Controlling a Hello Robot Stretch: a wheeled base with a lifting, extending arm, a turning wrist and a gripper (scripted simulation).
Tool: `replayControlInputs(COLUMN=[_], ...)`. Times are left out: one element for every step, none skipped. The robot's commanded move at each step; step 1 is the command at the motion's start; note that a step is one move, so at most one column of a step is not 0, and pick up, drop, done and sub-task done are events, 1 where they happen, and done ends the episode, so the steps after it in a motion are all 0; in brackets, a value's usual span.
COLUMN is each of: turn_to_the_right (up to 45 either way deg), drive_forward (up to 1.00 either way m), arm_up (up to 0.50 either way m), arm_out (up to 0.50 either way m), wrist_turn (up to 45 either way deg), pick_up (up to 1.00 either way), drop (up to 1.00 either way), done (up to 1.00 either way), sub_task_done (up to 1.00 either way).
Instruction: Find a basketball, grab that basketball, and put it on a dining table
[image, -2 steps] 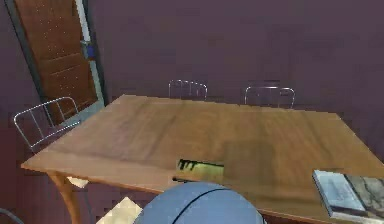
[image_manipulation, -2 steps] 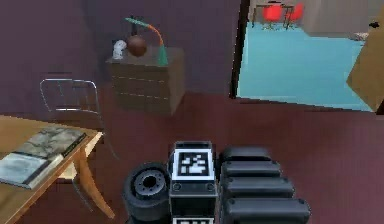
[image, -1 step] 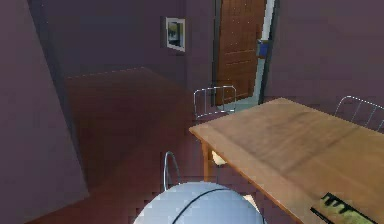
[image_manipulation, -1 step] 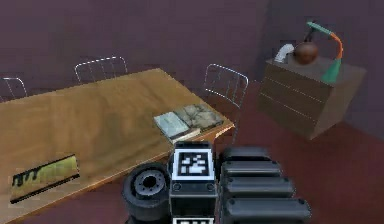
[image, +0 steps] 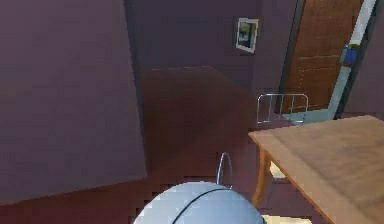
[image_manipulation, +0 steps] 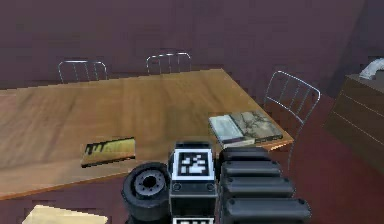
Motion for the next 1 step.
replayControlInputs(turn_to_the_right=[0.0], drive_forward=[0.0], arm_up=[0.0], arm_out=[0.48], wrist_turn=[0.0], pick_up=[0.0], drop=[0.0], done=[0.0], sub_task_done=[0.0])
